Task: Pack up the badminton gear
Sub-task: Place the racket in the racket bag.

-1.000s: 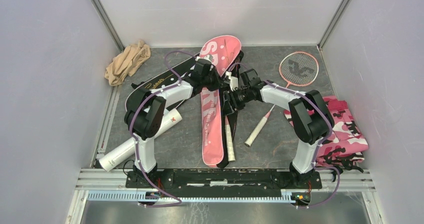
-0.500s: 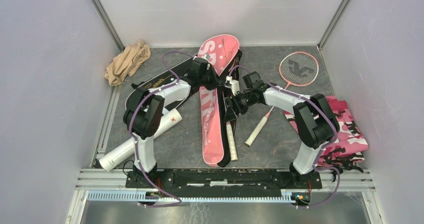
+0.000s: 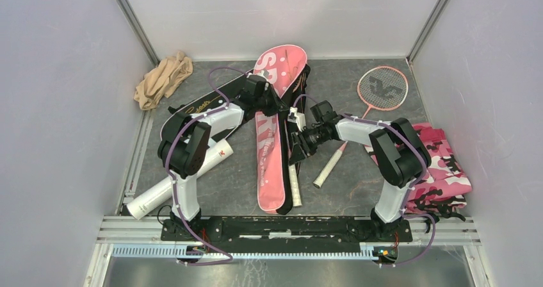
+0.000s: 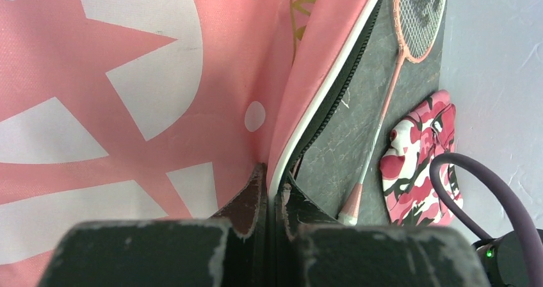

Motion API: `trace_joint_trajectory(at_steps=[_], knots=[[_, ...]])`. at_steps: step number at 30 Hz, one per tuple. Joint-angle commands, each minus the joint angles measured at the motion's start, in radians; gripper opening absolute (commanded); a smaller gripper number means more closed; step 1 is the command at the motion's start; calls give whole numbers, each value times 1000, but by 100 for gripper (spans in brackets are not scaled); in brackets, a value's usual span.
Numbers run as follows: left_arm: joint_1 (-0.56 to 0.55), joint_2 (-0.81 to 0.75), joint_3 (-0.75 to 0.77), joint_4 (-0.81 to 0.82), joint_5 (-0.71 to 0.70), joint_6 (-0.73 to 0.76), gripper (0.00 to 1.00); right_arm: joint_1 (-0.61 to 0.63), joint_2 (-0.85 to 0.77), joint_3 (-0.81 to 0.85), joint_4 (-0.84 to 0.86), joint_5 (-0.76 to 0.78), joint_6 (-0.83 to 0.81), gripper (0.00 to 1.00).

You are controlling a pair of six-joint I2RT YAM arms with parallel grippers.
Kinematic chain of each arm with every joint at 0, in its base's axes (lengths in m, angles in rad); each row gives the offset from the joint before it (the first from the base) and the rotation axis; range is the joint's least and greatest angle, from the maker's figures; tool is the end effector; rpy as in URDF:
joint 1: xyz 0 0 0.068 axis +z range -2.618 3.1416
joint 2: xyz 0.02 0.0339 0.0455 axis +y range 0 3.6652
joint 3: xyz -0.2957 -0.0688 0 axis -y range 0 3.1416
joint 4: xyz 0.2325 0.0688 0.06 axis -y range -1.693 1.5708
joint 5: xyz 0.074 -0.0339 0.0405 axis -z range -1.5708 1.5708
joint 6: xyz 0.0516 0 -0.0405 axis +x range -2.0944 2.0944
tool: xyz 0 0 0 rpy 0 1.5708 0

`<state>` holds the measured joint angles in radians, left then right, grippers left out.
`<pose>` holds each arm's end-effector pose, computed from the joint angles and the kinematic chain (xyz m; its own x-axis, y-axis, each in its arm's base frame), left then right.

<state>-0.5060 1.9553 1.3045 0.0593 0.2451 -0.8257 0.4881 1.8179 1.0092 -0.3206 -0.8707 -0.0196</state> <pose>0.3921 -0.2316 0.2253 -0.8058 -0.3687 -0.4634 0.0798 0.7078 -0.7019 0.2836 0.1953 0.1765 -0.7868 -0.4321 -0.4408 -0.6063 0.4074 0.6829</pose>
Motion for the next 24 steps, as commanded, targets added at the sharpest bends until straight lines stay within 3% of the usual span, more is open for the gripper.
trace_joint_trajectory(at_steps=[1, 7, 18, 22, 24], knots=[[4, -41, -6, 60, 26, -52, 2, 7, 2, 3, 96, -51, 49, 27], [3, -43, -25, 62, 19, -64, 2, 8, -46, 3, 157, -22, 139, 0], [3, -41, -30, 25, -4, -115, 2, -2, -106, 44, 195, 100, 269, 0], [5, -42, -13, 19, -4, -105, 2, -3, -86, 51, 147, 115, 198, 0], [10, -44, -12, 18, -4, -102, 2, -4, -82, 36, 128, 132, 162, 6]])
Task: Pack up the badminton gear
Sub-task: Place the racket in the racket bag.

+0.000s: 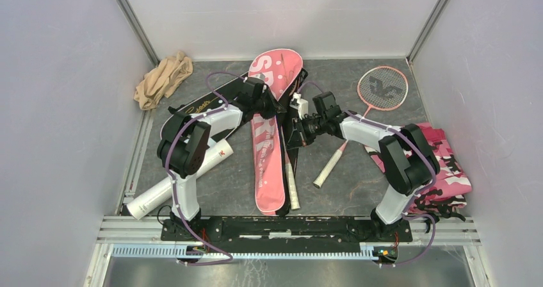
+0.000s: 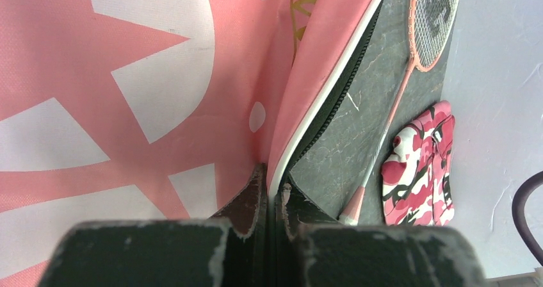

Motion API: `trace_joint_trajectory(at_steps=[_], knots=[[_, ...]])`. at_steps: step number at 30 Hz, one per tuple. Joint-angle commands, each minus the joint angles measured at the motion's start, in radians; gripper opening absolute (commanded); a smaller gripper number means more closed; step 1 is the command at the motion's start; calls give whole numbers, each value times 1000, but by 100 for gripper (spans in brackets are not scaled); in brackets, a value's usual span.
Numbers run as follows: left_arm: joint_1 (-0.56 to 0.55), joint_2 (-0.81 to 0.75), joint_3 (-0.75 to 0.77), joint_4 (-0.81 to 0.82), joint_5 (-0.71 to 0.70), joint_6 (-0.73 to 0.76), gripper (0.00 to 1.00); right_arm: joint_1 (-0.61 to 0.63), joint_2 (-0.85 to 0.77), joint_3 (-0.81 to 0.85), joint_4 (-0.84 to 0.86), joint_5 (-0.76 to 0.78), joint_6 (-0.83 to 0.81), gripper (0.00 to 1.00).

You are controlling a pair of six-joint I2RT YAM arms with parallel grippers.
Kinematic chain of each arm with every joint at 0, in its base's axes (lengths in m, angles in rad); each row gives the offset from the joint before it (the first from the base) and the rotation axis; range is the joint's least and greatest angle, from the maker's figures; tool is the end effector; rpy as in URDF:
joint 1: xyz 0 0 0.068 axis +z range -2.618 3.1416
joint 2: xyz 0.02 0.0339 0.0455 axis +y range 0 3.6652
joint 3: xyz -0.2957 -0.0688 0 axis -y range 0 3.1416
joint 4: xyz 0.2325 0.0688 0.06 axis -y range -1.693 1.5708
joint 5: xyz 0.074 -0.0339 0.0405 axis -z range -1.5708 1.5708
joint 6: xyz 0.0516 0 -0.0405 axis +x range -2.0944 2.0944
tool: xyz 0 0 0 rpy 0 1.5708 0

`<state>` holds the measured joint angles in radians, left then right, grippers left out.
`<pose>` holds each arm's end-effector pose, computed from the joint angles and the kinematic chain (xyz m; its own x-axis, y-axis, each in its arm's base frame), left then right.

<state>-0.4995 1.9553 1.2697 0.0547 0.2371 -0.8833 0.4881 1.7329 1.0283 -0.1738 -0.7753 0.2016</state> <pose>0.3884 -0.2258 0.2136 -0.8171 -0.4099 -0.4054 0.0009 0.7022 -0.7120 0.2962 0.1981 0.2151 -0.8122 -0.2693 -0.5176 -0.5787 0.4850 0.6557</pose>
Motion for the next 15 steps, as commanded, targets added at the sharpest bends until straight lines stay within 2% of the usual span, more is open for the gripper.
trace_joint_trajectory(at_steps=[1, 4, 8, 11, 15], knots=[[7, -44, 20, 29, 9, -45, 2, -5, 8, 8, -22, 39, -73, 11], [15, -45, 4, 63, 37, -51, 2, -5, 27, -17, 5, 27, -81, 26], [21, -44, -12, 105, 72, -55, 2, -4, 63, -14, 48, 8, -67, 42], [21, -44, -16, 116, 79, -54, 2, -3, 89, -8, 78, 8, -53, 46], [22, -46, -25, 128, 90, -57, 2, -3, 128, -9, 133, 1, -20, 47]])
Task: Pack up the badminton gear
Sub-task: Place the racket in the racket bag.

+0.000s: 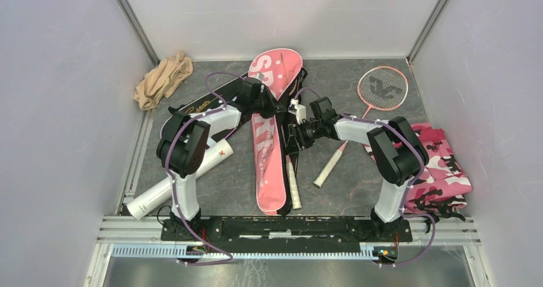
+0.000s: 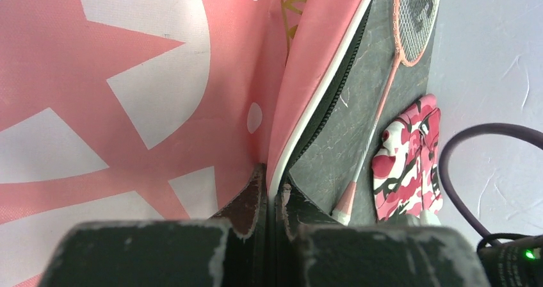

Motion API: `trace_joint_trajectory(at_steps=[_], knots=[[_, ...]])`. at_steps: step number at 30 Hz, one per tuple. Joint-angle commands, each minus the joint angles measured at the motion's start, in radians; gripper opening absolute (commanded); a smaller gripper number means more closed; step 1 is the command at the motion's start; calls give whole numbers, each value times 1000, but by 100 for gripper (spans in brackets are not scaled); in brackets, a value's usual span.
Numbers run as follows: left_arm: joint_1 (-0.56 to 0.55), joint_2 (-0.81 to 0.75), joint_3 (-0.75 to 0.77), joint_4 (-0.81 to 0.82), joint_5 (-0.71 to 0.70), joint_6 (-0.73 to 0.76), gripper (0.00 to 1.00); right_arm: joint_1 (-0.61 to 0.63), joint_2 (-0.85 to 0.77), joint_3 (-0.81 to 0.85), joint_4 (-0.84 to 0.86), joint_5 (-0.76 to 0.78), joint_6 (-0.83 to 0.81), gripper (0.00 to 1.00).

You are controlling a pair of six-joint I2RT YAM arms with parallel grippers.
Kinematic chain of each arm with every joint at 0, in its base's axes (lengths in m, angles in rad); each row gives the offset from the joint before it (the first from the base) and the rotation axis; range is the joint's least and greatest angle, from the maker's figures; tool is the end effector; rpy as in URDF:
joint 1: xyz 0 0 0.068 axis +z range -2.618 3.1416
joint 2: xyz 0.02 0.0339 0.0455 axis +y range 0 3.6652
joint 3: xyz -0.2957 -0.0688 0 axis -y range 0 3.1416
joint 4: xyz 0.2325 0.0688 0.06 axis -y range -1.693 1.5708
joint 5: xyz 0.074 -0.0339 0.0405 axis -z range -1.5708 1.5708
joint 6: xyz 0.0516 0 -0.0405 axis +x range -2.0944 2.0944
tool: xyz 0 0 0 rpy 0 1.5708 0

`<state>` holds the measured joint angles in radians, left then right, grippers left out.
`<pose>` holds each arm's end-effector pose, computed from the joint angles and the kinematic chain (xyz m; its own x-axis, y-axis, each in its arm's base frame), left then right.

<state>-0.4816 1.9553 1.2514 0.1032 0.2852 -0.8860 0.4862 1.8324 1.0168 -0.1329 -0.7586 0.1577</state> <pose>0.3911 -0.2208 0.2131 -0.8204 -0.4098 -0.3986 0.0233 0.6727 -0.7395 0.3057 0.2017 0.1804 -0.8184 -0.3036 -0.4879 -0.5722 0.5083 0.6436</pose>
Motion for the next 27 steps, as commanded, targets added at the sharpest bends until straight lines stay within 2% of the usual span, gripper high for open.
trace_joint_trajectory(at_steps=[1, 4, 7, 13, 20, 27], knots=[[5, -47, -9, 83, 48, -57, 2, -2, 40, 3, 104, -15, 31, 47], [8, -49, -15, 97, 61, -64, 2, -2, 69, -1, 174, -34, 71, 45], [11, -49, -16, 102, 70, -69, 2, -2, 86, -1, 226, -56, 108, 38], [14, -60, -10, 108, 88, -69, 2, -4, 51, -14, 287, -46, 163, 0], [17, -69, 28, 80, 90, -37, 2, -18, -38, -26, 321, -8, 253, 0], [15, -53, 37, 63, 76, -22, 2, -20, -55, 39, 263, 22, 277, 0]])
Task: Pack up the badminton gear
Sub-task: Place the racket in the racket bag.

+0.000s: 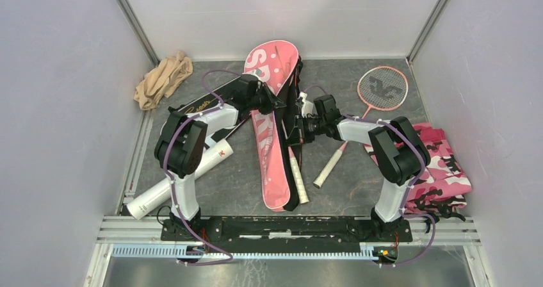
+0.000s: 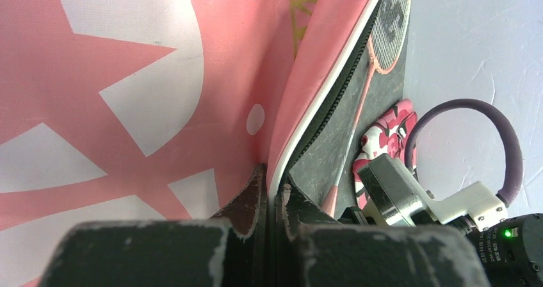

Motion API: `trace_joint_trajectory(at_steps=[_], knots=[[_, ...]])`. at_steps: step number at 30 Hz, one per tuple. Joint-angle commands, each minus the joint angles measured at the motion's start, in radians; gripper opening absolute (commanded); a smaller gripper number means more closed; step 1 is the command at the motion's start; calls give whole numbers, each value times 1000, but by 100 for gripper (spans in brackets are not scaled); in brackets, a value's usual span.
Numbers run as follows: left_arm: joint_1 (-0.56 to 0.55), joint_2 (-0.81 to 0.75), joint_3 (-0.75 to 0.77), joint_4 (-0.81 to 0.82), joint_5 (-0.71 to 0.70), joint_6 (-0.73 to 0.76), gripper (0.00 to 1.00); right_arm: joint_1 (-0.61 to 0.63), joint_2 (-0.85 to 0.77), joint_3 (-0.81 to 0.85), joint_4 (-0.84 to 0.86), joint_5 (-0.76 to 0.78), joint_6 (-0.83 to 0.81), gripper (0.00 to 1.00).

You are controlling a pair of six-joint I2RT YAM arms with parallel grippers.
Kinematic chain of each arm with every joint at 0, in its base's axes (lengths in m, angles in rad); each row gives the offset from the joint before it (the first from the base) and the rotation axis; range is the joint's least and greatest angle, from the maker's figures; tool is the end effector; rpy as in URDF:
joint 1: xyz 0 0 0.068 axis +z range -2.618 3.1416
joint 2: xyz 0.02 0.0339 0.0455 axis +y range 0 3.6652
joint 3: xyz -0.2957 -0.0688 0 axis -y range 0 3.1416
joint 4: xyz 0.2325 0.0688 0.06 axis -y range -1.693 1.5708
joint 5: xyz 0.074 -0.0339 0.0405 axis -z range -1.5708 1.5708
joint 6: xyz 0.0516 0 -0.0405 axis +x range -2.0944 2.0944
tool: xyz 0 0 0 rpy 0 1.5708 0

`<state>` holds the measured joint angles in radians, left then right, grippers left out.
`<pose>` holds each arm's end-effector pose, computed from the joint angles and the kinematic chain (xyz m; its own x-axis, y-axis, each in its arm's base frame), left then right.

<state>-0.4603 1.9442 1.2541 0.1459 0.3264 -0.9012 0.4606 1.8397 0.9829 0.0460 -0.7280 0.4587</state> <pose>0.3963 -0.2149 0.2235 -0.8105 -0.4271 -0.4008 0.0500 0.6314 -0.7738 0.3195 0.1968 0.1806 -0.9109 -0.0830 -0.4042 -0.3782 0.5596 0.7375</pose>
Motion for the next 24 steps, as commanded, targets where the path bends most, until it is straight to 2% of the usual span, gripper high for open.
trace_joint_trajectory(at_steps=[1, 13, 19, 24], knots=[[-7, -39, 37, 20, 35, -9, 2, 6, -59, 79, 81, -5, -16, 0], [-50, -20, -1, 57, 49, -78, 2, -10, -63, 87, 106, 68, 80, 0], [-52, -26, -19, 71, 48, -100, 9, -10, -82, 52, 127, 105, 92, 0], [-52, -23, 2, 48, 33, -45, 21, -11, -98, 26, 123, 110, 67, 0]])
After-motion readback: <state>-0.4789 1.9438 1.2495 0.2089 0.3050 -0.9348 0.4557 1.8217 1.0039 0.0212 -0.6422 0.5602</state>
